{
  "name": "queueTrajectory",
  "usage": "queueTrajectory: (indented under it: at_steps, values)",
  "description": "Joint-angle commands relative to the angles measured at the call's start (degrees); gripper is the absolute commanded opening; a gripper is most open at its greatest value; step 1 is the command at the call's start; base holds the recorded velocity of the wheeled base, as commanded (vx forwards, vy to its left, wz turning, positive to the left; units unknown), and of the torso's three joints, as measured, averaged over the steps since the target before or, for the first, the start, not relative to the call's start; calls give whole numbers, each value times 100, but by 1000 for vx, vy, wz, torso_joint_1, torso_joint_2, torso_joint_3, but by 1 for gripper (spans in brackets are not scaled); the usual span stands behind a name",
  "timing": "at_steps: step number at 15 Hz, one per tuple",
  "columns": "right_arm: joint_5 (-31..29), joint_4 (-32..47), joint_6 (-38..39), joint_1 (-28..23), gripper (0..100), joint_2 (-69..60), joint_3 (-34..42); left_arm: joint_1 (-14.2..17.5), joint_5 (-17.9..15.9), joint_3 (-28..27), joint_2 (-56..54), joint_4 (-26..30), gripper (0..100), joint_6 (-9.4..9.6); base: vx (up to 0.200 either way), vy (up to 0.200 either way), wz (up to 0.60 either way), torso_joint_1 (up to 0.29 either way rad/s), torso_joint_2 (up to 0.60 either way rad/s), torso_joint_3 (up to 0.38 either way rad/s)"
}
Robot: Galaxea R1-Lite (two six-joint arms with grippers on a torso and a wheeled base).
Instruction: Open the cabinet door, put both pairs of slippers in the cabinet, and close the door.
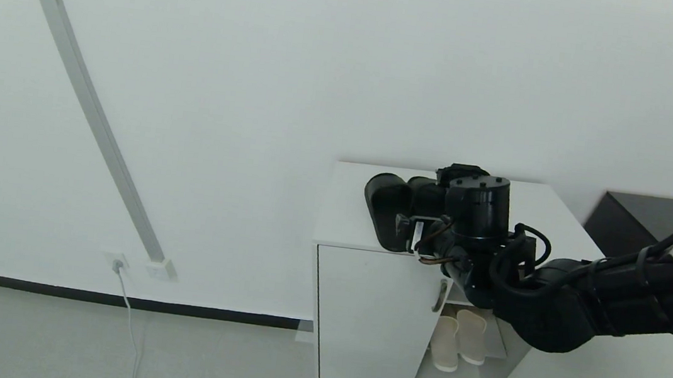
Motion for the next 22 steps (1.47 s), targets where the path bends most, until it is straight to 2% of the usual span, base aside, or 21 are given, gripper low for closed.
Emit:
queueTrajectory:
  at_steps: [1, 5, 7, 11, 16, 18, 22]
  values:
    - [-1, -22, 5, 3, 100, -23, 57, 0, -1, 1, 5, 0, 0, -3, 200, 0, 0, -7, -2, 2]
    - [-1, -286, 40, 3, 100, 109, 321, 0, -1, 1, 5, 0, 0, -3, 200, 0, 0, 3, 0, 4]
    - [8, -769, 23, 3, 100, 346, 593, 0, -1, 1, 5, 0, 0, -3, 200, 0, 0, 0, -5, 5]
    - [51, -1191, -12, -32, 100, 865, 558, 0, -1, 1, 5, 0, 0, -12, 0, 0, 0, 0, 0, 0]
    - [60, -1244, -232, -164, 100, 1506, -259, 0, 8, 1, 5, 0, 0, -12, 0, 0, 0, 0, 0, 0]
    - [78, -1235, -443, -366, 100, 1823, -796, 0, 8, 1, 5, -9, 0, -12, 0, 0, 0, 0, 0, 0]
    - [210, -1112, -619, -480, 100, 1972, -1270, 0, 8, 1, 5, 0, 0, -12, 0, 0, 0, 0, 0, 0]
